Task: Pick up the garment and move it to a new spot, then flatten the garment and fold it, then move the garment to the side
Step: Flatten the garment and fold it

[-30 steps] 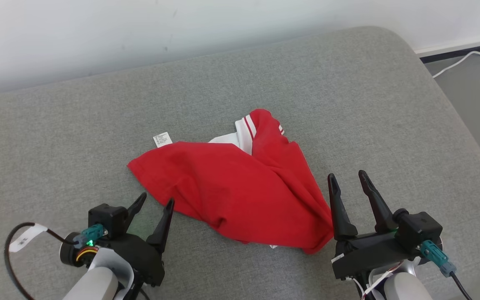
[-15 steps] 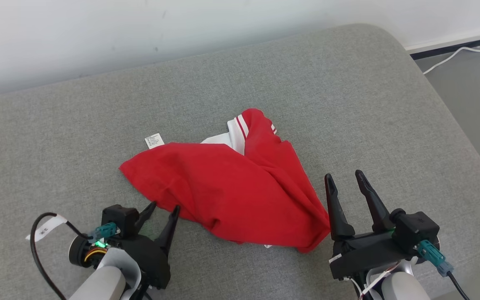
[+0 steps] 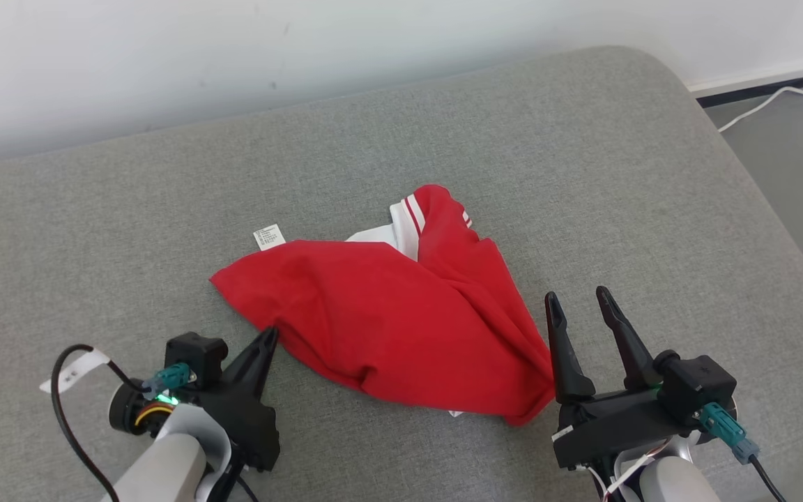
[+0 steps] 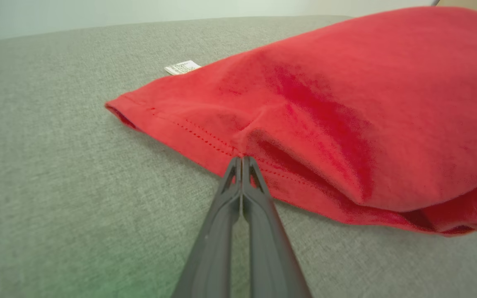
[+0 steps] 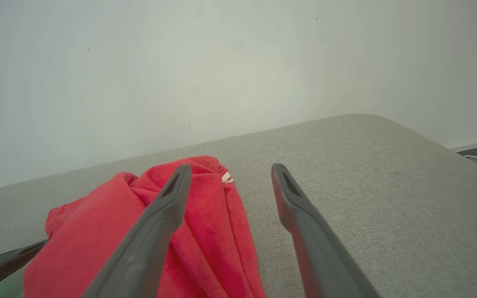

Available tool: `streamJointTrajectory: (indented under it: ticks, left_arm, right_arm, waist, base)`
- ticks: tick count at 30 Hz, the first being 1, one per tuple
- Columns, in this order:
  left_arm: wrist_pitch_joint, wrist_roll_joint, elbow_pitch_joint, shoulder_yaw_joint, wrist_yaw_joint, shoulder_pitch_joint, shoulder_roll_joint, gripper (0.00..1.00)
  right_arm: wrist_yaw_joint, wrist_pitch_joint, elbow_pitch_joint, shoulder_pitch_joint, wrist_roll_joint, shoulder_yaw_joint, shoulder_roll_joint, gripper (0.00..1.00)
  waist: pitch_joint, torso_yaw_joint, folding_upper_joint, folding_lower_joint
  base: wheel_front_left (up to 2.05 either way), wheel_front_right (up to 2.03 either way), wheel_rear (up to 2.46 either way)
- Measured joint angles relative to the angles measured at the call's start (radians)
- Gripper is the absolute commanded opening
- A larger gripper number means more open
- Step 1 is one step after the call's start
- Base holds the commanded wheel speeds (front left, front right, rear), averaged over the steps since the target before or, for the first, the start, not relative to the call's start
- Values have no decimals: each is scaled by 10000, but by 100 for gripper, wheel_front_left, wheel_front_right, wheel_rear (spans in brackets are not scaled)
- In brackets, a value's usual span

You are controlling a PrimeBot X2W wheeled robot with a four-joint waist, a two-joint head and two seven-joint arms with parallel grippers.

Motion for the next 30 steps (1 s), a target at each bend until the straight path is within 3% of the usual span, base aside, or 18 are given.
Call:
streamJointTrajectory:
  ticks: [4,9,22,30]
  left_arm:
    - [-144,144,-224,44,121,-220,188,0]
    - [-46,380,-1137,161,232,-625,905,0]
    - [2675,1014,-5662,284,349,-1441,3639,0]
    - [3488,851,-6957,706,646,-1196,4629,0]
  right_arm:
    - [0,-2,6,45,0,-65,-2,100]
    - [0,-6,17,202,15,-123,-2,100]
    - [0,-13,21,489,109,-153,0,100]
    - [0,-31,33,523,165,-173,0,100]
  waist:
    - [-75,117,0,0]
    - [-253,320,0,0]
    - [-682,799,-1,0]
    - [-749,732,-1,-1]
  base:
    - [0,0,0]
    - [0,0,0]
    - [0,0,0]
    - [0,0,0]
